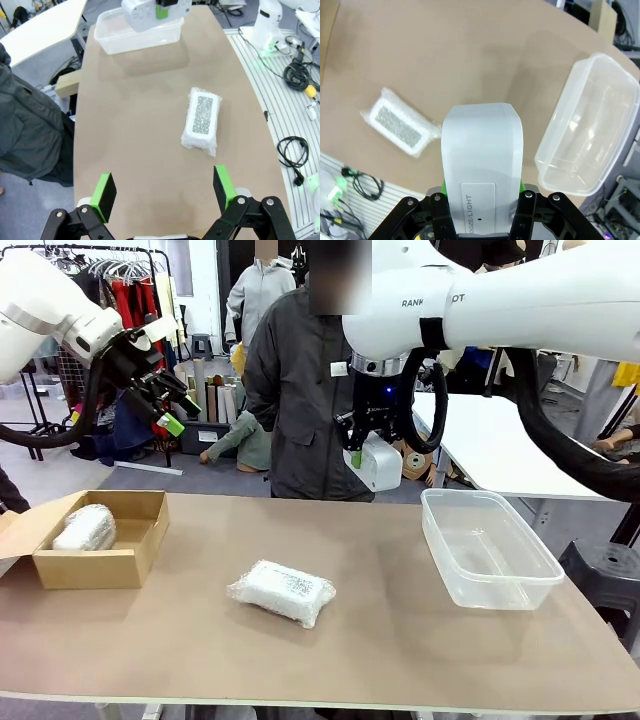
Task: Separate and place wrapped and unwrapped clocks.
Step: If the picked Digital clock is wrapped, place it in the Package Box ; if not, place it in the Organizing box.
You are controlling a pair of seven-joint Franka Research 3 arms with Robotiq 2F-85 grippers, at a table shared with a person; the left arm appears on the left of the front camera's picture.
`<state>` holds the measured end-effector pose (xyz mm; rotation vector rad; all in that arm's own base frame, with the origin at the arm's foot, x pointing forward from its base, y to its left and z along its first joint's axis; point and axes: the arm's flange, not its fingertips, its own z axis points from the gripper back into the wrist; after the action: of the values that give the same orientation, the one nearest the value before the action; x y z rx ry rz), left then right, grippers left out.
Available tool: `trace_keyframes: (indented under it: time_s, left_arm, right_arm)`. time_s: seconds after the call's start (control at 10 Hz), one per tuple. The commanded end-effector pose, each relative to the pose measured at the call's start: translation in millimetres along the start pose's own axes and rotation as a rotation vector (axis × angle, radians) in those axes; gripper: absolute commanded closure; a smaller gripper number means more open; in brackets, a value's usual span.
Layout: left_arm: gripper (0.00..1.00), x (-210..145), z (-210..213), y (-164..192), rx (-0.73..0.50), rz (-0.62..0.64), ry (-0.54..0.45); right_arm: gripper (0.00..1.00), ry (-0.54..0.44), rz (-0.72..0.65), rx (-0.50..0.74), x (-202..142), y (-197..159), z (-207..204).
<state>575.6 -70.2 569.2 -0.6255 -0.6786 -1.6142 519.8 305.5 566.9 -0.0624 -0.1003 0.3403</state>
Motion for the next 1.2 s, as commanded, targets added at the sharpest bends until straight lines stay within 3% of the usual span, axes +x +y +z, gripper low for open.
trace_keyframes:
  time_s: [0.0,0.3,0.7,1.1]
  left_arm:
    - [0.00,0.8,1.5,-1.1,-0.003,-0.002,-0.007]
    - [0.00,0.8,1.5,-1.1,-0.003,-0.002,-0.007]
    - [0.00,0.8,1.5,-1.1,-0.003,-0.002,-0.007]
    - [0.00,0.8,1.5,-1.1,-0.003,-0.002,-0.007]
  right_arm:
    - [1.00,0.063,0.186,0.010,-19.3,-14.6,15.2]
    - [1.00,0.154,0.289,0.054,-37.7,-36.4,22.1]
    - [1.00,0.027,0.216,0.052,-71.5,-104.2,29.6]
    - [1.00,0.026,0.153,0.009,-86.2,-174.4,19.0]
